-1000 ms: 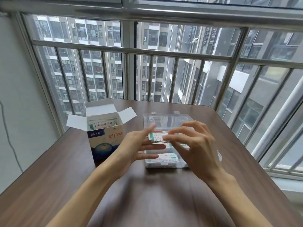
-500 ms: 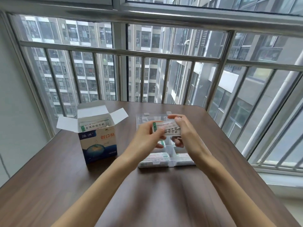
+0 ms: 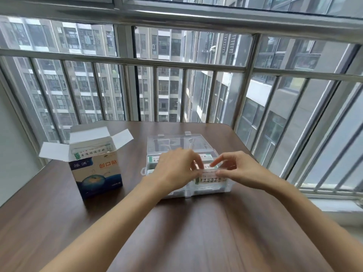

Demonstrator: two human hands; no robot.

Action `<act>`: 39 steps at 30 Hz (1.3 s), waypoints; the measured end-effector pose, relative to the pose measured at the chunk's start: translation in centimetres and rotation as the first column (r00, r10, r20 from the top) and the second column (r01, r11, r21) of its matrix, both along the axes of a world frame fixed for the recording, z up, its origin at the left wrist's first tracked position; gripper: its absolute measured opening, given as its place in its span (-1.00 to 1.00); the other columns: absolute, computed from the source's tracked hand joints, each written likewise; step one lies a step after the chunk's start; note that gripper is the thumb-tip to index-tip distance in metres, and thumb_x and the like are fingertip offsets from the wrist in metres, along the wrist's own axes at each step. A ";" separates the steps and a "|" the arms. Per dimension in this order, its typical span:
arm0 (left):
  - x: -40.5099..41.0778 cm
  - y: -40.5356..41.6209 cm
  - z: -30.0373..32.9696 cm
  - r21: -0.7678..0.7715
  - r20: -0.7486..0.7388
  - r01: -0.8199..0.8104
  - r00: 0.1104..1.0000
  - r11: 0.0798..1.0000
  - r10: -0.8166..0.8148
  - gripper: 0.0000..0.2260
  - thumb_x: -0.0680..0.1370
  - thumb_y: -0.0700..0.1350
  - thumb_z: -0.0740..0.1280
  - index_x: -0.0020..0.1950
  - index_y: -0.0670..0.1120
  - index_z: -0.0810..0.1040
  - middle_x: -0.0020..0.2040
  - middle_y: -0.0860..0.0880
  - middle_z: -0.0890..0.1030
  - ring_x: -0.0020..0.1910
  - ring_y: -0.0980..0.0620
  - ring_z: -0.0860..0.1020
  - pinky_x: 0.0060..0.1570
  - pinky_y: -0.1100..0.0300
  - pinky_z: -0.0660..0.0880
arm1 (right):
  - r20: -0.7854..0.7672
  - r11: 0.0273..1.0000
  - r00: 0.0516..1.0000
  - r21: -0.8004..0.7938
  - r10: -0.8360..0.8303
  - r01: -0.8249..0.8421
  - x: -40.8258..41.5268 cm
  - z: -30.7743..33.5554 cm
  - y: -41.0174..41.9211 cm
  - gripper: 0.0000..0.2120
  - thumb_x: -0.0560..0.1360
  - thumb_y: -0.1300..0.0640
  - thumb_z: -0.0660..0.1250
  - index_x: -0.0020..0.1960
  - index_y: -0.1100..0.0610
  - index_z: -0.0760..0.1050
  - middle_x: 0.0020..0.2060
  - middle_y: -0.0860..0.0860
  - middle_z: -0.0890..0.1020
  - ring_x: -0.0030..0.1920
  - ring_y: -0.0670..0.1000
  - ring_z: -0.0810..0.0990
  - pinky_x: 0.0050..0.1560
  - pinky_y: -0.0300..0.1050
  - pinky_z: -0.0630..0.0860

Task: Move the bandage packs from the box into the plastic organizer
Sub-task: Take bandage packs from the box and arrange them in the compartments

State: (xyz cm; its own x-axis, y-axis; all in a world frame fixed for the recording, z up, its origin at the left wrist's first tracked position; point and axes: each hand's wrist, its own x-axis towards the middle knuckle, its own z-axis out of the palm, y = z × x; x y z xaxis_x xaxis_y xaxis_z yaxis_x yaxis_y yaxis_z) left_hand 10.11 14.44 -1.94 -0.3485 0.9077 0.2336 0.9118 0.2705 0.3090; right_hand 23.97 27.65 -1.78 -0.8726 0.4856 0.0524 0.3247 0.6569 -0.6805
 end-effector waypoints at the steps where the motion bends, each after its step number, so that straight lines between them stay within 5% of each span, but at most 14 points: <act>1: 0.1 0.0 0.0 -0.022 -0.052 0.002 0.999 1.000 -0.003 -0.87 0.52 0.06 0.35 0.04 0.13 0.63 -0.05 0.14 0.67 -0.07 0.10 0.57 -0.11 0.18 0.48 | 0.031 0.999 0.999 0.043 0.018 -0.019 -0.1 0.0 0.0 -0.86 0.42 0.20 0.41 -0.08 0.01 0.65 -0.25 0.00 0.69 -0.20 -0.06 0.65 -0.09 -0.22 0.54; 4: 0.0 -0.1 0.0 -0.074 -0.180 0.018 0.983 0.997 -0.031 -0.79 0.54 0.13 0.28 0.02 0.11 0.65 -0.02 0.08 0.67 0.01 -0.01 0.59 -0.13 0.17 0.44 | 0.122 0.974 0.992 0.218 0.044 -0.070 -0.5 -0.1 -0.1 -0.88 0.40 0.14 0.42 -0.15 -0.06 0.69 -0.27 -0.07 0.69 -0.28 -0.16 0.59 -0.21 -0.37 0.46; 7: 0.0 -0.3 -0.3 -0.149 -0.237 0.079 0.965 0.986 -0.113 -0.59 0.53 0.30 0.18 0.02 0.06 0.66 -0.09 0.00 0.67 -0.06 -0.06 0.58 -0.17 0.14 0.44 | 0.188 0.934 0.982 0.345 0.024 -0.089 -0.8 0.4 -0.4 -0.91 0.38 0.03 0.43 -0.17 -0.13 0.68 -0.34 -0.14 0.63 -0.27 -0.15 0.56 -0.19 -0.19 0.51; 13: -0.1 -0.4 -0.4 -0.250 -0.243 0.156 0.945 0.956 -0.218 -0.64 0.51 0.26 0.26 0.22 0.14 0.55 0.13 0.11 0.62 0.10 -0.01 0.56 -0.09 0.16 0.36 | 0.394 0.836 0.917 0.522 -0.061 -0.168 -2.0 2.1 -1.3 -0.88 0.39 -0.06 0.42 -0.07 -0.17 0.65 -0.21 -0.17 0.55 -0.08 -0.06 0.55 -0.25 -0.17 0.35; 20: 0.0 -0.2 -0.3 -0.224 -0.274 0.184 0.931 0.957 -0.243 -0.67 0.51 0.22 0.29 0.20 0.14 0.57 0.12 0.08 0.63 0.08 -0.04 0.55 -0.11 0.16 0.35 | 0.533 0.883 0.791 0.470 -0.300 0.019 -2.1 3.0 -0.5 -0.70 0.40 -0.03 0.44 0.08 0.06 0.58 -0.01 -0.02 0.64 0.01 0.05 0.58 -0.12 -0.12 0.44; 23: 0.1 -0.3 -0.3 -0.222 -0.287 0.180 0.927 0.958 -0.241 -0.68 0.51 0.22 0.28 0.20 0.15 0.57 0.11 0.08 0.64 0.06 -0.05 0.56 -0.10 0.15 0.37 | 0.608 0.874 0.729 0.486 -0.315 -0.027 -2.7 2.8 -1.4 -0.87 0.46 0.07 0.34 -0.15 0.12 0.46 -0.30 -0.03 0.53 -0.24 0.01 0.52 -0.26 -0.18 0.35; 27: 0.3 -0.4 -0.3 -0.223 -0.316 0.157 0.922 0.962 -0.224 -0.68 0.51 0.23 0.27 0.18 0.14 0.58 0.10 0.03 0.64 0.05 -0.09 0.56 -0.13 0.13 0.34 | 0.676 0.918 0.679 0.397 -0.285 -0.010 -3.5 3.1 -2.0 -0.74 0.49 0.15 0.26 -0.37 0.14 0.38 -0.49 -0.03 0.46 -0.50 -0.08 0.39 -0.44 -0.23 0.32; 31: 0.5 -0.3 -0.3 -0.246 -0.326 0.139 0.920 0.959 -0.217 -0.68 0.51 0.21 0.27 0.16 0.10 0.58 0.09 0.01 0.64 0.03 -0.11 0.56 -0.17 0.13 0.31 | 0.633 0.896 0.696 0.443 -0.339 0.033 -3.1 2.7 -1.7 -0.74 0.45 0.15 0.32 -0.37 0.15 0.36 -0.48 -0.02 0.45 -0.45 -0.04 0.40 -0.27 -0.18 0.38; 34: 0.7 -0.3 -0.2 -0.219 -0.343 0.136 0.916 0.966 -0.206 -0.67 0.50 0.20 0.29 0.13 0.05 0.60 0.05 -0.01 0.64 0.01 -0.12 0.56 -0.19 0.14 0.30 | 0.571 0.867 0.729 0.494 -0.378 0.062 -2.5 2.6 -1.8 -0.76 0.41 -0.01 0.42 -0.20 0.12 0.43 -0.31 -0.04 0.49 -0.22 0.01 0.48 -0.18 -0.17 0.36; 36: 0.7 -1.0 0.5 -0.133 -0.323 0.136 0.931 0.982 -0.173 -0.64 0.50 0.21 0.30 0.21 0.08 0.57 0.10 0.01 0.63 0.09 -0.09 0.55 -0.14 0.14 0.32 | 0.534 0.857 0.750 0.509 -0.391 0.084 -2.2 2.9 -2.0 -0.69 0.37 -0.12 0.46 -0.04 0.06 0.51 -0.21 -0.02 0.51 -0.12 0.04 0.50 -0.15 -0.15 0.36; 39: 0.1 -3.7 1.8 0.111 -0.224 0.092 0.972 0.990 -0.066 -0.64 0.50 0.27 0.26 0.22 0.17 0.55 0.11 0.20 0.62 0.12 0.13 0.55 -0.08 0.22 0.37 | 0.435 0.827 0.812 0.552 -0.390 0.102 -2.1 4.5 -3.2 -0.70 0.37 -0.15 0.45 -0.12 0.09 0.60 -0.30 -0.05 0.57 -0.16 0.01 0.56 -0.29 -0.18 0.36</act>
